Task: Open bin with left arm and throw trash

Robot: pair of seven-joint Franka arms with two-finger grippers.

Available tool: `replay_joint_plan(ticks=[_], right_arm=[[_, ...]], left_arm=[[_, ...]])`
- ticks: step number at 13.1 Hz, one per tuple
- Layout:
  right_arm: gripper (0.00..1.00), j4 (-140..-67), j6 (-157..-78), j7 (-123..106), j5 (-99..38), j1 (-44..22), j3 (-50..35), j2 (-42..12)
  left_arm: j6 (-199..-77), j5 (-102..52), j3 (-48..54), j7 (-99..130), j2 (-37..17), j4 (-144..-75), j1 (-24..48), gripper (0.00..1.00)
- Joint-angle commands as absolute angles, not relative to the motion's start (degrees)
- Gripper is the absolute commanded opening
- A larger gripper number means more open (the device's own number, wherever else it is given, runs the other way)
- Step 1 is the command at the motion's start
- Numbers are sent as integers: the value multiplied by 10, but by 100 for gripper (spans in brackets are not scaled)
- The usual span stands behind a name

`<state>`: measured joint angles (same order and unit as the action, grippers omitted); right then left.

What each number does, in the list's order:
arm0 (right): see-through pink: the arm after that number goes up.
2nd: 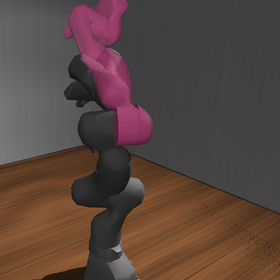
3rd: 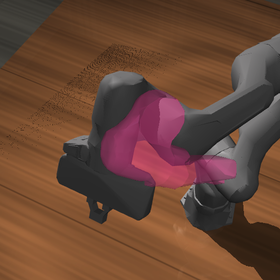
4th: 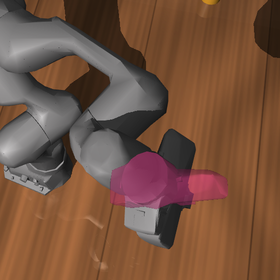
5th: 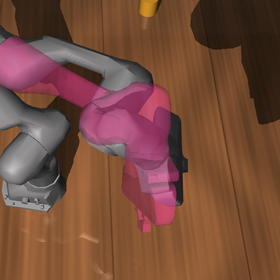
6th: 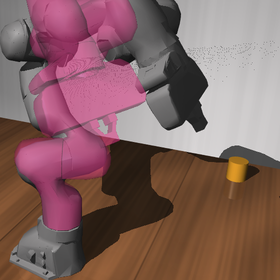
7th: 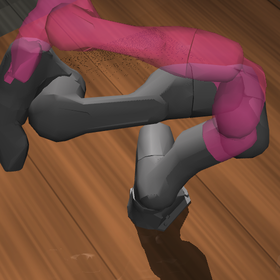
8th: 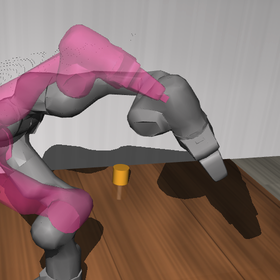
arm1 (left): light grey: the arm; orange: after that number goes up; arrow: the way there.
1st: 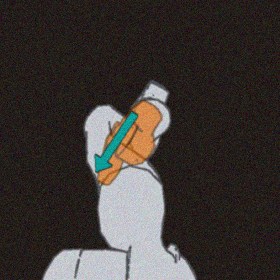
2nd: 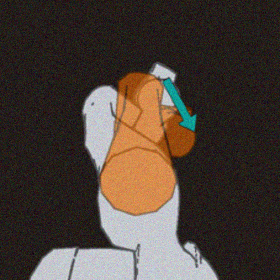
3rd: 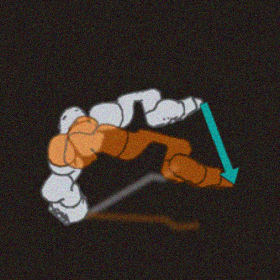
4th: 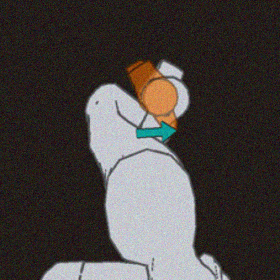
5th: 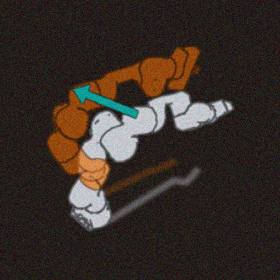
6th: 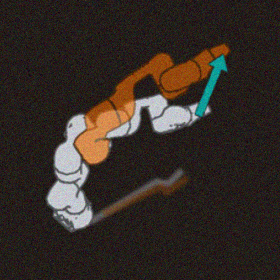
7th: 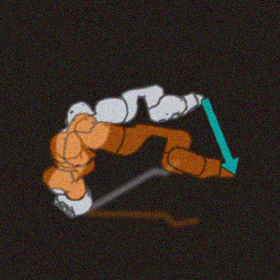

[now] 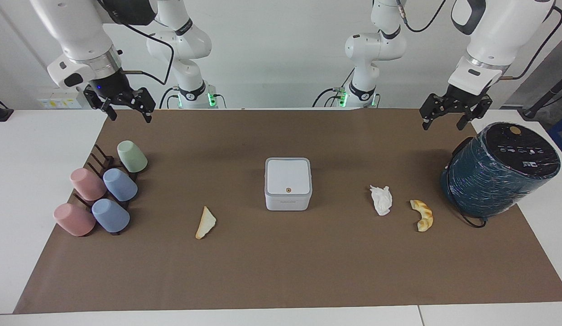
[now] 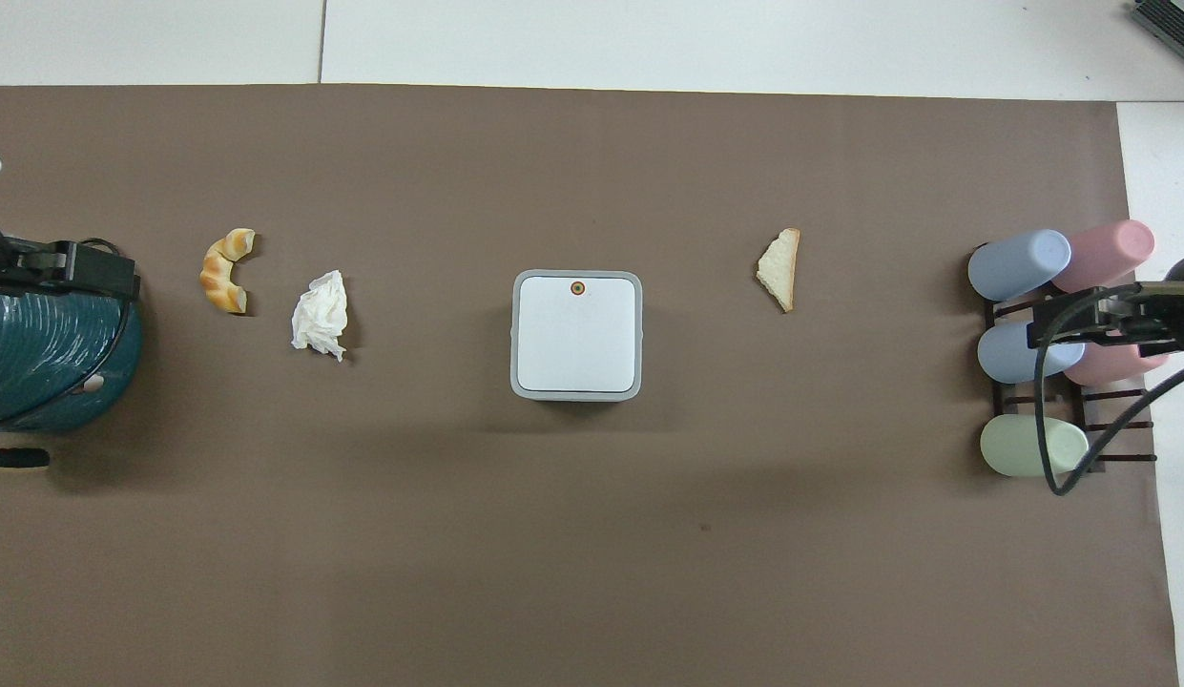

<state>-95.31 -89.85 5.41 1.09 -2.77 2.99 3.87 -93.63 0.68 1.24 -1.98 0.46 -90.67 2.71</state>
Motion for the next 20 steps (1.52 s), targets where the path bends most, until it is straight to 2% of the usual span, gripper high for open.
replay_joint_plan(ticks=[1, 7, 20], right_arm=[[100, -948, -904, 44, 3, -24, 33, 34], [100, -948, -904, 43, 3, 17, 12, 34], [100, -948, -904, 48, 4, 4, 8, 35]], left_arm=[[-946, 7, 10, -27, 16, -918, 31, 100], [-950, 7, 10, -32, 16, -922, 30, 100], [-974, 5, 11, -5, 15, -923, 48, 100]])
